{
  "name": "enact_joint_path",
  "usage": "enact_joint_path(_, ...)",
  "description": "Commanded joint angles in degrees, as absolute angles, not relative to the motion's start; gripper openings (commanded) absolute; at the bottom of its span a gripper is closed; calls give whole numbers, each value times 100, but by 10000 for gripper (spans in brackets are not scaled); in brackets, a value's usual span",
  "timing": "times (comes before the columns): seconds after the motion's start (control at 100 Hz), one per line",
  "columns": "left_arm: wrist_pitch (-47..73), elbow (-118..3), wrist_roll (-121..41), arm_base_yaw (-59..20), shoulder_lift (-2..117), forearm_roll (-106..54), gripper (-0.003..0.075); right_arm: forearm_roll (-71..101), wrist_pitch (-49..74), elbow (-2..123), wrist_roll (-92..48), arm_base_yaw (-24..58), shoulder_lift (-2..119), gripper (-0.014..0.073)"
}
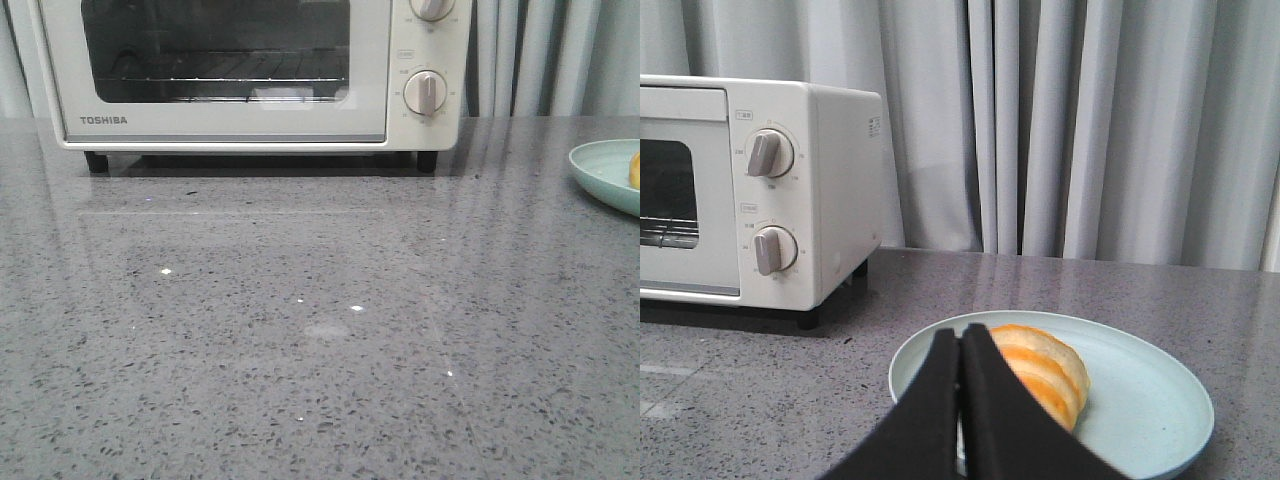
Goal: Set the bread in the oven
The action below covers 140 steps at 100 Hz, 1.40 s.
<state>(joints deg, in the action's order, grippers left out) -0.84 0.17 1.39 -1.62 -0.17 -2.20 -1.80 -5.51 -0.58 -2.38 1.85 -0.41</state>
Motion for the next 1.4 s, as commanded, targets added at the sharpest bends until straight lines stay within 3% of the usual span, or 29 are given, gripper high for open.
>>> enact_joint_path(0.0,-639,132,155,-148,-172,-244,-21,-145,-1047,-200,-227,195,-158,-67)
enact_joint_path(0.31,-993,132,164,-148,-172,-651,-21,123,-1113,-200,1150,195,-158,-67)
enact_joint_path(0.43,-1590,47,471,-148,-172,-938,-21,123,-1138,-200,1160,195,-158,-67)
enact_joint_path(0.5,-1949,-89,854,-148,-172,-938,-21,278,-1174,-156,1891,233,-158,-67)
enact_joint_path(0.56,-2046,-298,1049,-148,-172,-938,-22,290,-929,-40,2370,279,-158,-67)
enact_joint_path(0.81,-1654,-1452,1135,-286,33,-482,-21,230,936,1132,2085,562,-95,-67)
enact_joint_path(1.12,-132,-3318,1124,-878,1639,-74,-21,230,2216,2603,1193,685,917,-67)
enact_joint_path(1.39,90,-4705,898,-1734,3755,158,-21,230,1896,3214,1015,685,1786,-68)
